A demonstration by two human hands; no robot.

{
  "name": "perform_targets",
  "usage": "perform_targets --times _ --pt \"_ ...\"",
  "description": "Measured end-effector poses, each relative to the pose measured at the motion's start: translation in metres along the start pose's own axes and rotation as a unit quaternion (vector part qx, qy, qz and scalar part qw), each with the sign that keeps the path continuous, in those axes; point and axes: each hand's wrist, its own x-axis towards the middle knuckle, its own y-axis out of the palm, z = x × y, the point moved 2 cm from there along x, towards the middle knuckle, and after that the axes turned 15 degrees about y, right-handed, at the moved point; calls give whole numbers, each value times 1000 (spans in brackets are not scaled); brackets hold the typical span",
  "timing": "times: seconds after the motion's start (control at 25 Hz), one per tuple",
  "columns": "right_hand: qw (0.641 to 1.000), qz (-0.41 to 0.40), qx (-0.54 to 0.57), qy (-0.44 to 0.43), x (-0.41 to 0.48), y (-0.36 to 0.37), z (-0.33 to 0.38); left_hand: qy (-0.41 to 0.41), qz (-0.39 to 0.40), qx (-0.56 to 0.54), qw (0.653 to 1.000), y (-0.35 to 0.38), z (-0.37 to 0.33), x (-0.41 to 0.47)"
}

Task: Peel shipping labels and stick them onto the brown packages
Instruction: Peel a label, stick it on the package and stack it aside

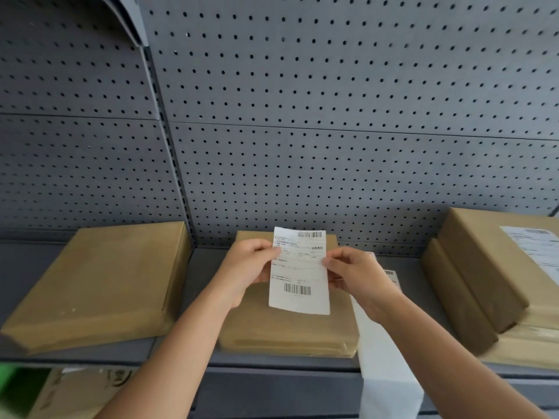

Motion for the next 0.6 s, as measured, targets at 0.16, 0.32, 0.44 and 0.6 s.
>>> perform_targets --times 0.16,0.32,0.44,0.6 --pt "999 -30 -22 -11 16 12 0 1 -22 58 998 -11 10 5" --pt "991 -82 -103 -37 32 24 -5 34 -29 185 982 -19 20 14" --pt "973 -119 -187 -58 44 27 -10 34 -24 222 974 -20 29 22" --pt "958 -141 -235 -84 48 30 -10 16 -31 248 968 -20 41 29"
